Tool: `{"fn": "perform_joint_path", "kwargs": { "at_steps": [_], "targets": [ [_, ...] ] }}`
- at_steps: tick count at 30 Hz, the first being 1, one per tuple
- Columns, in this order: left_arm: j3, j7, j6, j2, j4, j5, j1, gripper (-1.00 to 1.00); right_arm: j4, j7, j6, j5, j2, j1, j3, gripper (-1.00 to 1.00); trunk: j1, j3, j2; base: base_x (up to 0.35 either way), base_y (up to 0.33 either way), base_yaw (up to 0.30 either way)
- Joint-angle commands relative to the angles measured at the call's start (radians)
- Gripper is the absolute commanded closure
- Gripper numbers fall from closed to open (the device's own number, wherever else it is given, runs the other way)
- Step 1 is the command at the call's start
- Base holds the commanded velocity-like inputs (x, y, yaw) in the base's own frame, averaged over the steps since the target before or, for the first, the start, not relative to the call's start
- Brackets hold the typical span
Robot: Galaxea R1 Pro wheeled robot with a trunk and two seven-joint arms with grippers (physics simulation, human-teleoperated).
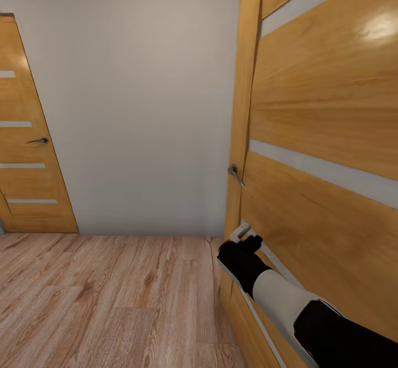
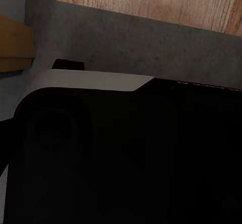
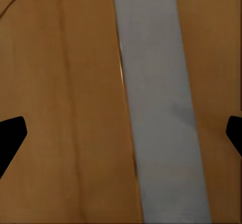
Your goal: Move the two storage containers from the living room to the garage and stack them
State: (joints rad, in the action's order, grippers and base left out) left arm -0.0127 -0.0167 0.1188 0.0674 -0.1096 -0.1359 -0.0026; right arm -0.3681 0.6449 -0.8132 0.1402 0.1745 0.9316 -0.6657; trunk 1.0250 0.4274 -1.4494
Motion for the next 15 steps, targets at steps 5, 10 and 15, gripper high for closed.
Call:
{"fn": "perform_joint_path", "kwargs": {
  "at_steps": [5, 10, 15],
  "targets": [
    [-0.001, -0.002, 0.002, 0.000, 0.000, -0.008, 0.000, -1.00, 0.077, 0.010, 0.009, -0.004, 0.000, 0.043, -0.005, -1.00, 0.000, 0.001, -0.001, 0.000, 0.000, 0.000],
    [0.000, -0.002, 0.002, 0.000, 0.000, -0.008, 0.000, -1.00, 0.112, 0.010, 0.041, -0.004, 0.000, 0.057, -0.005, -1.00, 0.000, 0.001, -0.001, 0.000, 0.000, 0.000],
    [0.000, -0.002, 0.002, 0.000, 0.000, -0.008, 0.000, -1.00, 0.116, 0.010, 0.045, -0.004, 0.000, 0.059, -0.005, -1.00, 0.000, 0.001, -0.001, 0.000, 0.000, 0.000]
  ]
}}
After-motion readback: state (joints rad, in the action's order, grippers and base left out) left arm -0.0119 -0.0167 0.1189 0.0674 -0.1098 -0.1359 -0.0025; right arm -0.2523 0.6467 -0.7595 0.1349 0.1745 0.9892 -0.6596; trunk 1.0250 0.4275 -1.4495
